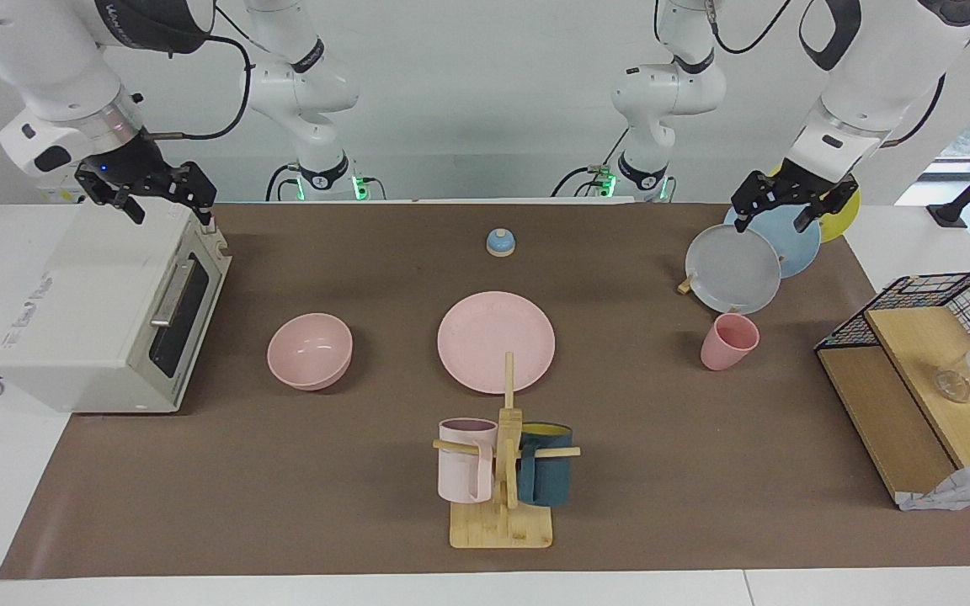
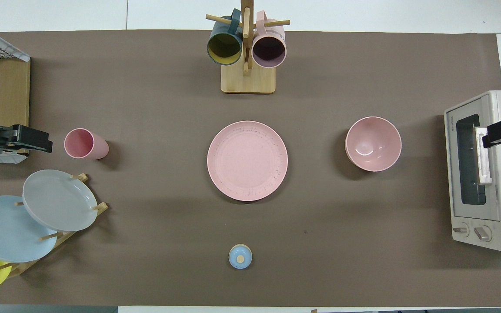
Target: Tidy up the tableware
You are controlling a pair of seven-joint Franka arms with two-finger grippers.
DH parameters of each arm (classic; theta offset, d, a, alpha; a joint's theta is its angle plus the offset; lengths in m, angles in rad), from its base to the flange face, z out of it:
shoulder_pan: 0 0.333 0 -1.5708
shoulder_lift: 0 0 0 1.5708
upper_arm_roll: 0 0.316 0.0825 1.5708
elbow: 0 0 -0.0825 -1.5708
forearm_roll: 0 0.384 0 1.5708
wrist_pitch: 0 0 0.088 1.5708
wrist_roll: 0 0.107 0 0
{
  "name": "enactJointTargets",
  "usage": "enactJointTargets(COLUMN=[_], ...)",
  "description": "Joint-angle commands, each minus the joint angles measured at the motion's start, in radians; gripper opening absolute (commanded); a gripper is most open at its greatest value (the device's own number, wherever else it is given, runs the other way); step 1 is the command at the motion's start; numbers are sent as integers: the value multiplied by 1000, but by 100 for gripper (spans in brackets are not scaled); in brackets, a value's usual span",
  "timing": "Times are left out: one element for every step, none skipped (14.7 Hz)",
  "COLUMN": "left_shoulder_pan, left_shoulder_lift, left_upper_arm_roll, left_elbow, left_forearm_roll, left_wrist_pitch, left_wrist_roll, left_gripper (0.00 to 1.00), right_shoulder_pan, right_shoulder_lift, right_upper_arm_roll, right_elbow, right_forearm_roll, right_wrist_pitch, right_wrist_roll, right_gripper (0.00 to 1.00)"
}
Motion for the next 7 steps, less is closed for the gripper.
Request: enactJointTargets(left_shoulder_pan=[9,9,9,9,9,9,9], left_shoulder_lift=[-15,-15,-15,-15,-15,-15,-15], left_upper_arm_roll=[-7,-7,-7,-7,-7,-7,-7], left_elbow=[-5,-5,-5,-5,-5,-5,-5], left_forearm_roll=[17,17,17,17,17,17,17], left_wrist_pitch=[-11,-11,-11,-11,-11,-11,-11], left_wrist_roll=[-6,-6,-6,-6,-6,-6,-6], left_gripper=[100,100,100,100,100,100,100], right_shoulder_pan=[0,0,0,0,-1,0,0], right_shoulder_lift=[4,1,-2,-3,-5,-6,-9], right_upper_arm_roll=[-1,-1,1,1,1,1,1], right_elbow=[9,9,8,3,-1,-4,-11], right_forearm_roll=[15,15,15,15,15,15,15], right_wrist_pitch=[10,10,10,9,8,8,8], right_wrist_roll=[-19,-15,-11,-8,-10,-10,-10], right_gripper=[100,100,100,100,100,100,100])
